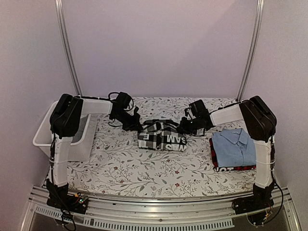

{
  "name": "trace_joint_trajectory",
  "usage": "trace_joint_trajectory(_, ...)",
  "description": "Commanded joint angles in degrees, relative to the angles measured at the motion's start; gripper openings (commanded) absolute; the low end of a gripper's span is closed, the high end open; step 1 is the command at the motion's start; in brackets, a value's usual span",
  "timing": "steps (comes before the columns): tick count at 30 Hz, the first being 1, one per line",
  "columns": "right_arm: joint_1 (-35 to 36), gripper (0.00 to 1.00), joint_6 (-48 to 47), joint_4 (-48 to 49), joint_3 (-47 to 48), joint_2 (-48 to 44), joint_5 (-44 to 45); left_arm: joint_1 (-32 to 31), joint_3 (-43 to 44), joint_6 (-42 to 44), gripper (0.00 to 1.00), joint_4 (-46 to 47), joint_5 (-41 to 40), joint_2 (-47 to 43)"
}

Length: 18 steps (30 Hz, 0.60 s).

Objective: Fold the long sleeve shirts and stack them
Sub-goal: Fold the 2/3-rectangle-folded shirt at the center of the board.

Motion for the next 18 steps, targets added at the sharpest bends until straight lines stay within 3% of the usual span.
trace_joint_trajectory(1, 5.31, 0.0, 2.12, -1.32, -10.79, -8.53, 1.53, -2.61, -17.38, -2.74, 0.0, 5.39, -1.43, -13.72)
trace_joint_trajectory(6, 9.33, 0.0, 6.15, -0.87, -22.99, -20.5, 5.11, -4.91, -32.54, -5.04, 0.0, 8.82, -3.05, -28.09)
trace_joint_trajectory(10, 9.51, 0.0, 7.3, -1.96, -25.32, -28.33, 7.14, -5.52, -37.21, -5.78, 0.0, 8.81, -4.09, -34.02)
trace_joint_trajectory(18, 8.39, 0.0, 4.93, -4.96, -19.29, -27.25, 9.18, -4.02, -32.77, -3.89, 0.0, 7.23, -5.86, -31.13)
